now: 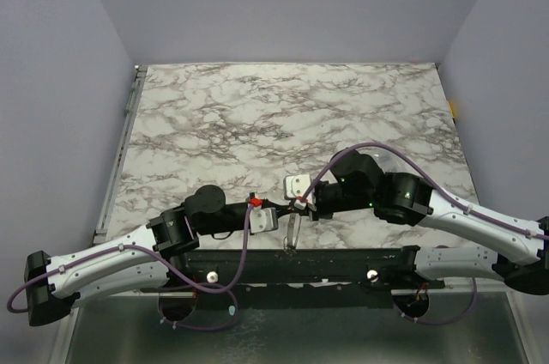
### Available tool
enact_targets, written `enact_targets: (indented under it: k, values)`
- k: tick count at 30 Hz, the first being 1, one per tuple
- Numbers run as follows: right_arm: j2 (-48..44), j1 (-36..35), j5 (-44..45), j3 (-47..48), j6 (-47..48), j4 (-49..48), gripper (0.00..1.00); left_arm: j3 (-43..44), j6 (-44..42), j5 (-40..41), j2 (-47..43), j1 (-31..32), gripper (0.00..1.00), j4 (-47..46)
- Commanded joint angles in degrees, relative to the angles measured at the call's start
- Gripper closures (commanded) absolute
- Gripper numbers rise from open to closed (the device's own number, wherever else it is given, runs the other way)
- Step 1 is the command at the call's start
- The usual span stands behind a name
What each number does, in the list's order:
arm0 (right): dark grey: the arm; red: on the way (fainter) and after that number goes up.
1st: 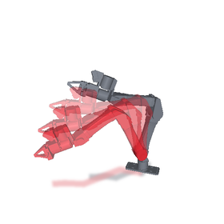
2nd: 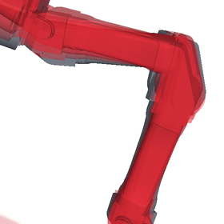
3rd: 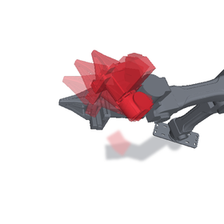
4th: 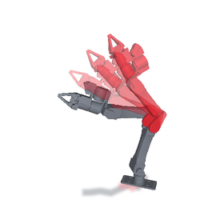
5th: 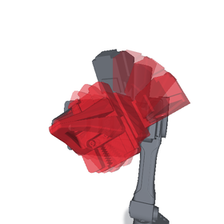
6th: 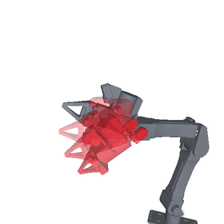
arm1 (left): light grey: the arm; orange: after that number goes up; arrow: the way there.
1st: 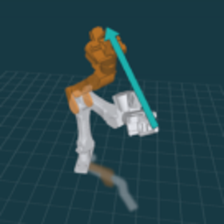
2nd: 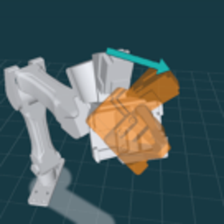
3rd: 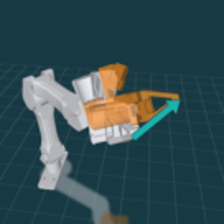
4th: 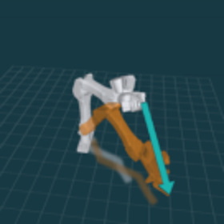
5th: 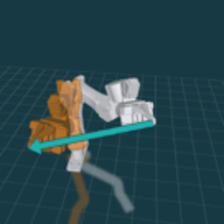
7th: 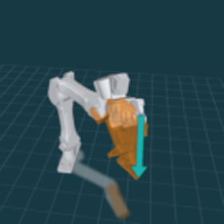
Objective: Put the keys on the keyring
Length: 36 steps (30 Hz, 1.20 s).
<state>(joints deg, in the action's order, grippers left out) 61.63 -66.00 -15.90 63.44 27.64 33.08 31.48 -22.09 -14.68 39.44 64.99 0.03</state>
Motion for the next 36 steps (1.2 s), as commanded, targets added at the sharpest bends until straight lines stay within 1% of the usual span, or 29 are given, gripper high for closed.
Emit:
enact_targets:
  k: [1,3,4,6,7,10,12,13,16,20,28,36]
  values:
    - [0.3,-0.1,0.0,-1.1,0.4,-1.6,0.85,2.6,-0.5,0.4,-0.5,0.1,1.00,-1.9]
    - [0.0,-0.1,-0.4,-1.6,0.0,-2.2,0.95,2.6,-0.5,0.4,-0.6,0.1,1.00,-1.8]
    - [-0.3,-0.1,-0.7,-1.9,0.0,-2.7,0.99,2.6,-0.5,0.5,-0.6,0.1,1.00,-1.9]
    - [-1.0,-0.1,-1.0,-2.7,-0.6,-4.0,0.99,2.7,-0.5,0.5,-0.7,0.1,1.00,-1.9]
    - [-1.7,-0.1,-0.9,-3.3,-0.6,-5.1,0.99,2.7,-0.5,0.5,-1.0,0.1,0.94,-2.0]
    - [-5.1,-0.1,0.2,-6.4,-1.0,-10.5,0.99,2.3,0.1,1.2,-2.1,0.0,0.48,-3.2]
    - [-8.2,-0.1,1.0,-9.1,-1.1,-14.9,0.99,1.4,0.2,1.3,-3.6,0.1,0.34,-4.5]
    - [-9.6,-0.1,1.3,-10.1,-1.0,-16.7,1.00,0.9,0.3,1.7,-4.4,0.1,0.31,-5.1]
    - [-13.1,-0.1,2.1,-12.4,-1.1,-20.9,0.99,-0.3,0.4,2.5,-5.7,0.1,0.29,-6.4]
    - [-15.4,-0.1,2.6,-13.0,-1.2,-24.1,0.99,-0.2,0.7,1.6,-5.3,0.1,0.34,-6.4]
    - [-16.1,-0.1,2.4,-13.2,-1.8,-26.4,0.99,-0.4,1.6,-0.6,-5.2,0.1,0.39,-7.6]
    - [-16.4,-0.1,1.2,-13.7,-3.3,-29.2,0.99,-0.4,3.5,1.8,-4.6,0.0,0.43,-8.9]
